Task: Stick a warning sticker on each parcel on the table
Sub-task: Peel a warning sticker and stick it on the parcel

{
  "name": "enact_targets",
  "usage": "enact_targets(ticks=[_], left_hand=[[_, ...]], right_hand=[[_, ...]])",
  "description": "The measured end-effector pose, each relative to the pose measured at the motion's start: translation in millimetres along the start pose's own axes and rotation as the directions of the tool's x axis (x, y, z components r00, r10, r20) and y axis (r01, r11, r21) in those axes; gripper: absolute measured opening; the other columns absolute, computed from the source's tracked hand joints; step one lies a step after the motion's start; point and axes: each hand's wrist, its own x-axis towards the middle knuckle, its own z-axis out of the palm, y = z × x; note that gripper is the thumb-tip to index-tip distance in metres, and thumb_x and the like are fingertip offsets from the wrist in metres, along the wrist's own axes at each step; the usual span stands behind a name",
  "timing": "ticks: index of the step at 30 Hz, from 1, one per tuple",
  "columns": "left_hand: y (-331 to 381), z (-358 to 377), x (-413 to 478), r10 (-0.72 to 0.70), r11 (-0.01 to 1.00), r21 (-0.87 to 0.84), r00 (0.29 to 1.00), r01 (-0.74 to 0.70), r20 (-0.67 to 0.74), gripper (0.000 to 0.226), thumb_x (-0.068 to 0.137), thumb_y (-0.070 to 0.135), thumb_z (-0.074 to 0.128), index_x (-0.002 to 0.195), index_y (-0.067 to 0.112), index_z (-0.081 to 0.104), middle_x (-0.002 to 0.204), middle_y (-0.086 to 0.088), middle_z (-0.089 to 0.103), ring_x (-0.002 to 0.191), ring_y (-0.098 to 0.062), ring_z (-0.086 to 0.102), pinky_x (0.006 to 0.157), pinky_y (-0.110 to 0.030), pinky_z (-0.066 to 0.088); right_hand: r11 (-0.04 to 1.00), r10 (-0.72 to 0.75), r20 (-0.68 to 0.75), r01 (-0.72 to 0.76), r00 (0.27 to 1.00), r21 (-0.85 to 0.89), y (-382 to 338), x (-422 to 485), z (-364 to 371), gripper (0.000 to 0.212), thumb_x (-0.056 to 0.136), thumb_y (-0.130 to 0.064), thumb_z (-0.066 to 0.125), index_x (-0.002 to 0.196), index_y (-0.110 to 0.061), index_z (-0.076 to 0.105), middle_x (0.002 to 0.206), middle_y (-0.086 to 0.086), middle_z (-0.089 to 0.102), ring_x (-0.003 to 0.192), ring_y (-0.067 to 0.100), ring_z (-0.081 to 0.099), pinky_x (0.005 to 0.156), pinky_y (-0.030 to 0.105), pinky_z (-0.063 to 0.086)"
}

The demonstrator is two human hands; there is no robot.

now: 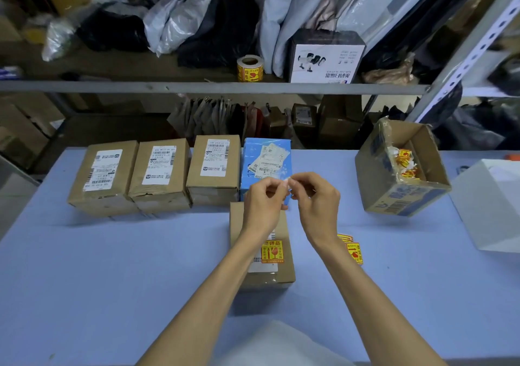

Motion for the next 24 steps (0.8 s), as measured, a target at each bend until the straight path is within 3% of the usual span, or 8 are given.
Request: enact_targets(ticks=[4,9,12,15,19,22,24], left_hand=[[6.9,15.0,11.2,-0.046,0.997,0.069,0.997,0.043,0.054,0.020,0.093,0.019,0.058,0.082,0.007,0.069,0.077,-0.006,0.070,0.070,-0.013,0.066,0.065,-0.027,0.056],[19.3,37.9,18.4,-0.113,0.978,0.198,0.958,0.061,0.264,0.020,0.092,0.019,0.060,0.084,0.006,0.072,0.080,-0.008,0.072,0.081,-0.017,0.067,0.078,-0.033,0.056],[29.2,56.8,24.0,-0.098,0.959,0.282,0.918,-0.016,0.384,0.021,0.091,0.018,0.061,0.082,0.005,0.073,0.076,-0.007,0.070,0.077,-0.017,0.065,0.081,-0.038,0.056],[39.2,84.1,30.6,-0.056,0.911,0.380,0.865,-0.160,0.499,0.020,0.089,0.025,0.062,0.086,0.010,0.074,0.079,-0.003,0.072,0.079,-0.016,0.066,0.081,-0.039,0.057],[57.8,133.1,53.4,0.119,0.625,0.597,0.817,-0.504,0.565,0.016,0.086,0.031,0.060,0.097,0.024,0.070,0.096,0.004,0.071,0.089,-0.019,0.065,0.082,-0.037,0.053],[76.0,168.9,75.9,0.151,0.424,0.664,0.771,-0.616,0.618,0.027,0.086,0.029,0.059,0.112,0.021,0.064,0.112,-0.003,0.065,0.104,-0.029,0.060,0.084,-0.038,0.049],[85.5,189.2,89.6,0.155,0.320,0.680,0.745,-0.660,0.649,0.027,0.086,0.027,0.059,0.111,0.017,0.062,0.113,-0.007,0.064,0.104,-0.033,0.060,0.079,-0.039,0.047]], right_hand=[[0.988,-0.107,0.080,0.115,0.991,-0.104,6.9,3.3,-26.1,0.014,0.085,-0.002,0.066,0.095,-0.007,0.075,0.081,0.007,0.067,0.071,0.017,0.065,0.065,0.018,0.052],[0.930,-0.179,0.132,0.211,0.975,-0.301,28.8,6.5,-60.1,0.009,0.086,-0.008,0.065,0.091,-0.008,0.073,0.076,0.006,0.060,0.064,0.021,0.060,0.057,0.036,0.052],[0.903,-0.178,0.137,0.217,0.974,-0.370,39.8,6.0,-80.6,0.010,0.088,-0.010,0.061,0.091,-0.008,0.070,0.080,0.007,0.062,0.065,0.021,0.061,0.058,0.038,0.051],[0.912,-0.130,0.043,0.136,0.991,-0.387,49.4,17.3,-110.2,0.009,0.087,-0.010,0.062,0.087,-0.004,0.070,0.078,0.008,0.063,0.066,0.021,0.059,0.058,0.040,0.050],[0.883,-0.034,-0.076,-0.006,0.997,-0.469,55.5,57.0,-158.2,0.005,0.080,-0.004,0.069,0.077,-0.002,0.073,0.072,0.011,0.070,0.068,0.026,0.063,0.063,0.038,0.051],[0.836,0.036,-0.090,-0.079,0.995,-0.543,66.1,94.8,-190.1,0.005,0.074,-0.003,0.067,0.072,-0.002,0.072,0.069,0.013,0.071,0.068,0.030,0.064,0.064,0.038,0.050],[0.805,0.052,-0.059,-0.077,0.997,-0.588,76.1,117.9,-203.8,0.010,0.072,0.000,0.065,0.074,-0.003,0.074,0.071,0.012,0.072,0.071,0.029,0.064,0.067,0.038,0.052]])
